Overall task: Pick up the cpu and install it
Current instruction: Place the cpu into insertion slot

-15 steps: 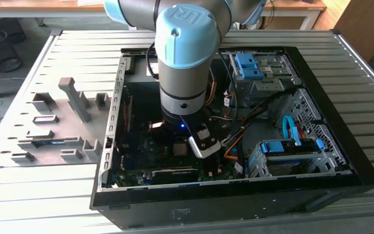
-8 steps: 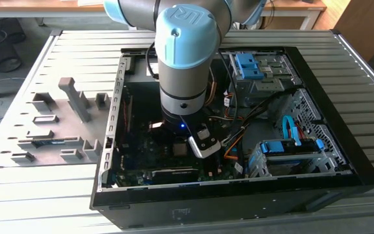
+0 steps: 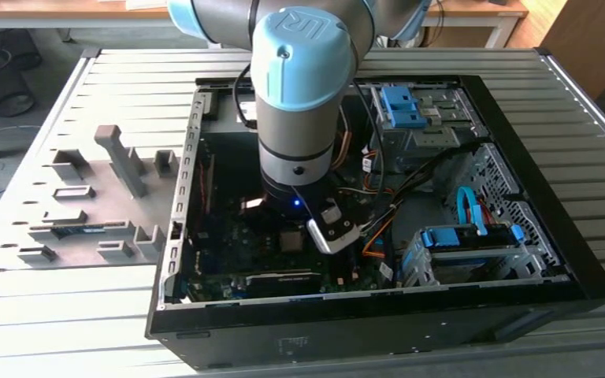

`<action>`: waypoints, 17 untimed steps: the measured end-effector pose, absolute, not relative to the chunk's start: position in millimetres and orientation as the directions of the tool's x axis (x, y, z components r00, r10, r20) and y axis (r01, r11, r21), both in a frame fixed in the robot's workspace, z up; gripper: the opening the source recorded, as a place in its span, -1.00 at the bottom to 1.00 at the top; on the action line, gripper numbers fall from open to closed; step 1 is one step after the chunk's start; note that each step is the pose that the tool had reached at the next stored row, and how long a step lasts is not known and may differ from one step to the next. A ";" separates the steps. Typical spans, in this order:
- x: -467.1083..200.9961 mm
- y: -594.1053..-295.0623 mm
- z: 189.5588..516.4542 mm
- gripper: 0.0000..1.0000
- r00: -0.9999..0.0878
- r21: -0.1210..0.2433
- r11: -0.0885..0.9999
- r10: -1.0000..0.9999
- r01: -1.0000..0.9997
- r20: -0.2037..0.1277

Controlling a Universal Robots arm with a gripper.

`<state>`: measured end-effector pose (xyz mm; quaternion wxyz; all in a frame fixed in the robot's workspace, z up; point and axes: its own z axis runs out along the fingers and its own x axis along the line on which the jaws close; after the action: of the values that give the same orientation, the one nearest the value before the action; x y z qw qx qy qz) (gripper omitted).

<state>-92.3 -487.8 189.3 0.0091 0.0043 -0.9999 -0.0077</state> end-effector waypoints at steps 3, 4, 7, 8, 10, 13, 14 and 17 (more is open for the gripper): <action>-92.4 -487.6 189.2 -0.06 -1.000 0.017 1.000 -0.009 -0.008 0.018; -92.4 -487.5 189.2 -0.06 -1.000 0.017 1.000 -0.009 -0.008 0.018; -92.4 -487.5 189.2 -0.06 -1.000 0.019 1.000 -0.009 -0.008 0.018; -92.4 -487.5 189.1 -0.06 -1.000 0.019 1.000 -0.009 -0.008 0.018; -92.4 -487.5 188.9 -0.06 -1.000 0.019 1.000 -0.009 -0.008 0.018; -92.4 -487.5 188.3 -0.06 -1.000 0.019 1.000 -0.009 -0.008 0.018; -92.4 -487.5 188.1 -0.06 -1.000 0.019 1.000 -0.009 -0.008 0.018; -92.4 -487.5 187.1 -0.06 -1.000 0.019 1.000 -0.009 -0.008 0.018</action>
<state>-92.4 -487.5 187.1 0.0092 0.0042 -0.9999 -0.0096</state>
